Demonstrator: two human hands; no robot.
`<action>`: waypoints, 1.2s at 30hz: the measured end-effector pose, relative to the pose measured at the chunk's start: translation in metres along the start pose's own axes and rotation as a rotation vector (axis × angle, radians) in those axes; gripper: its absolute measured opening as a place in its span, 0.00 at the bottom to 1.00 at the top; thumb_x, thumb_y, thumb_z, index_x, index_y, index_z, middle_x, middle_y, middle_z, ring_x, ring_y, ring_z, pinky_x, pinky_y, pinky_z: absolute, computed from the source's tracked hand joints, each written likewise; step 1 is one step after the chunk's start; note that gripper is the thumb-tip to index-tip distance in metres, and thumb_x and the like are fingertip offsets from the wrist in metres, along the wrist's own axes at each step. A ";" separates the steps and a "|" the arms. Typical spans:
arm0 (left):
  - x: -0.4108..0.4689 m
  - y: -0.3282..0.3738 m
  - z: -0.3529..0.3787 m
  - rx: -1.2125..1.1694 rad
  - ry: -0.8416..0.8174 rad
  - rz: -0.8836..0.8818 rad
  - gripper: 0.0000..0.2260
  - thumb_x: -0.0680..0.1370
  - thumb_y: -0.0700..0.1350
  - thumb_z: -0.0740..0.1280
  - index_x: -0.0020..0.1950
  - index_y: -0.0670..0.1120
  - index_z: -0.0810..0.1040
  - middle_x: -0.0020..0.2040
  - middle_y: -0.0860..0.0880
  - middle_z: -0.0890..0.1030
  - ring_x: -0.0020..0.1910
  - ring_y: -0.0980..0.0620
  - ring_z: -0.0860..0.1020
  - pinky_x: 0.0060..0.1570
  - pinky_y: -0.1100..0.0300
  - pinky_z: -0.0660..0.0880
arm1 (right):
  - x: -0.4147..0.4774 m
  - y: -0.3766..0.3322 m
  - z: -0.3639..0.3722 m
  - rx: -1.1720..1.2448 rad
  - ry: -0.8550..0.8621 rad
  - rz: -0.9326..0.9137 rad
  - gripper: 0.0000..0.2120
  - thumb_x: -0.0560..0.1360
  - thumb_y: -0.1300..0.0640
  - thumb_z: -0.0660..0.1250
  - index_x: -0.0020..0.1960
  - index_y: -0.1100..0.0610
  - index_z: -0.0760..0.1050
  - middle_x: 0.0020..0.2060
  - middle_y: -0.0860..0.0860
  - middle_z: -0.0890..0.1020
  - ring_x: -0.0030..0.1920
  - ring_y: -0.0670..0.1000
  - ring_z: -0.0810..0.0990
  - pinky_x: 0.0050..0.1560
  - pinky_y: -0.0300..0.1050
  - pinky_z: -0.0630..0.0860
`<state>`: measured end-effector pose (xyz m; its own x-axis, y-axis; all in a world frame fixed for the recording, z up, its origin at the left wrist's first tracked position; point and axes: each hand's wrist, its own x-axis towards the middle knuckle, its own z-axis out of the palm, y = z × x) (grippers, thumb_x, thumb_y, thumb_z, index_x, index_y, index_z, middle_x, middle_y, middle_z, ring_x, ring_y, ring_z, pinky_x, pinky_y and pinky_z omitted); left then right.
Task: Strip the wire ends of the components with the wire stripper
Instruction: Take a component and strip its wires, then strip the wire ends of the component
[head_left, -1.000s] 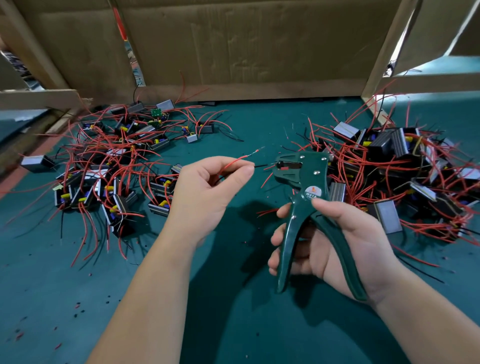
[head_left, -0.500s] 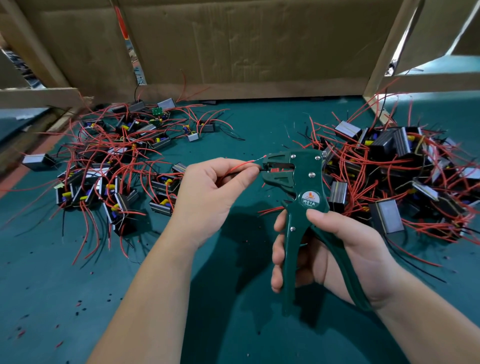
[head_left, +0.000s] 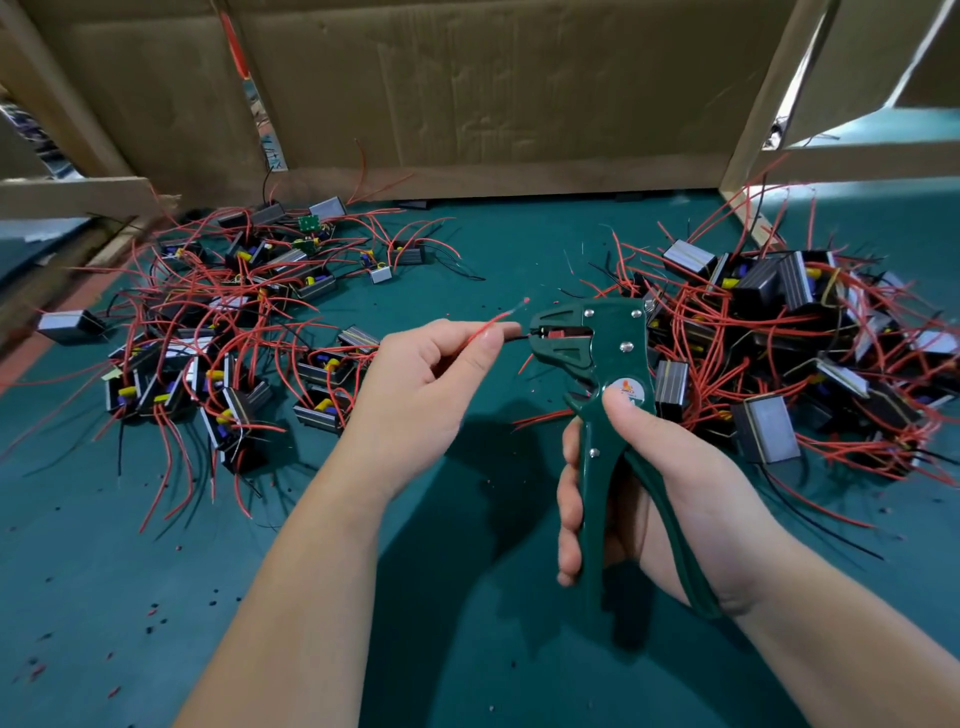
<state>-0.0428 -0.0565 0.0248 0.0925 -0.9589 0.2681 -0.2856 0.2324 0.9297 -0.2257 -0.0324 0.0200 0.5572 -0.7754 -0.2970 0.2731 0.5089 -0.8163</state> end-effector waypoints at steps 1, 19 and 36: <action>0.000 0.000 0.000 -0.020 -0.020 -0.015 0.09 0.80 0.44 0.63 0.54 0.49 0.82 0.25 0.60 0.73 0.23 0.63 0.67 0.26 0.72 0.63 | 0.001 0.001 0.000 0.000 0.050 -0.013 0.22 0.67 0.38 0.66 0.39 0.59 0.74 0.28 0.61 0.73 0.23 0.58 0.74 0.29 0.52 0.76; 0.005 0.011 0.011 -1.025 0.062 -0.499 0.10 0.82 0.43 0.55 0.45 0.47 0.74 0.30 0.53 0.69 0.25 0.58 0.65 0.34 0.65 0.68 | 0.007 0.003 -0.005 -0.014 -0.242 -0.078 0.32 0.62 0.39 0.76 0.55 0.62 0.78 0.41 0.63 0.78 0.40 0.66 0.80 0.44 0.61 0.77; 0.007 -0.008 -0.032 0.824 0.394 -0.242 0.23 0.74 0.38 0.62 0.69 0.43 0.70 0.66 0.39 0.71 0.65 0.40 0.67 0.64 0.53 0.62 | 0.003 -0.025 -0.028 -0.094 0.365 -0.682 0.15 0.68 0.47 0.67 0.48 0.55 0.73 0.41 0.56 0.79 0.43 0.67 0.83 0.45 0.68 0.79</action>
<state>-0.0093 -0.0597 0.0268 0.5103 -0.8069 0.2975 -0.7865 -0.2981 0.5409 -0.2523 -0.0576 0.0254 -0.0077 -0.9879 0.1547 0.3861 -0.1456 -0.9109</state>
